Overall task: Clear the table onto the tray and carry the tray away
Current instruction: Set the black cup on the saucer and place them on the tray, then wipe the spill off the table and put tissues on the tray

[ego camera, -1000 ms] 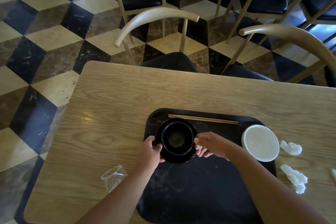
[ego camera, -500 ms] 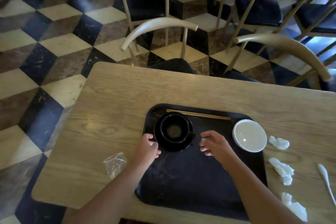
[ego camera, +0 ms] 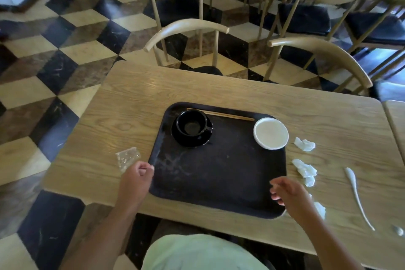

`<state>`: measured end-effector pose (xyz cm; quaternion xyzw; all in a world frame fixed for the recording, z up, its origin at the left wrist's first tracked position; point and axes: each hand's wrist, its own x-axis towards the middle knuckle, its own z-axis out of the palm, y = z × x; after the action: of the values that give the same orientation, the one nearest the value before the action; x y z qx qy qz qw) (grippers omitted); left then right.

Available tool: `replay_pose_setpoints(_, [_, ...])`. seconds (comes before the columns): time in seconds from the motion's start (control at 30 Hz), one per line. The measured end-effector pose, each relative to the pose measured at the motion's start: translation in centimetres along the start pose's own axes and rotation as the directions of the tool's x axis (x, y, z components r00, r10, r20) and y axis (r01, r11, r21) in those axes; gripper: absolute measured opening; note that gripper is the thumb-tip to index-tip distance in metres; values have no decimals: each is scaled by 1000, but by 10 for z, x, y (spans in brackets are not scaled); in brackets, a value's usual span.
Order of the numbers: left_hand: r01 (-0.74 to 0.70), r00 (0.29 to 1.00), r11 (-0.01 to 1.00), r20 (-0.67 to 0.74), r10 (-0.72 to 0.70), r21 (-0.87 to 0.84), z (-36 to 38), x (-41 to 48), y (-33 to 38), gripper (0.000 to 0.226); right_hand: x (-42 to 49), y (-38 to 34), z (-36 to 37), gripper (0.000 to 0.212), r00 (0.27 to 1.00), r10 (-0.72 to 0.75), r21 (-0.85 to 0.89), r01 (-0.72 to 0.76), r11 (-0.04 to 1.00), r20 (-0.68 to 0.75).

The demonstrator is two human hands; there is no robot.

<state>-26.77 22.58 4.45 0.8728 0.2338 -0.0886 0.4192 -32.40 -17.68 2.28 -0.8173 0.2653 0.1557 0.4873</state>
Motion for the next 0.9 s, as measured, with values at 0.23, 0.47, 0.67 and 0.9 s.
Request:
replay_pose_setpoints(0.23, [2, 975, 994, -221, 22, 107, -13, -6, -10, 35, -30, 51, -42, 20, 964, -72, -192, 22, 981, -256])
replay_pose_setpoints(0.47, [115, 954, 981, -294, -65, 158, -13, 27, -21, 62, -20, 75, -42, 29, 908, -66, -346, -90, 934, -414])
replay_pose_setpoints(0.67, [168, 961, 945, -259, -94, 282, -3, 65, -28, 79, -9, 88, -27, 61, 918, -40, -495, -176, 851, -396])
replay_pose_setpoints(0.9, [174, 980, 932, -144, -133, 319, 13, 92, -34, 80, -10, 89, -5, 67, 922, 6, -472, -203, 858, -386])
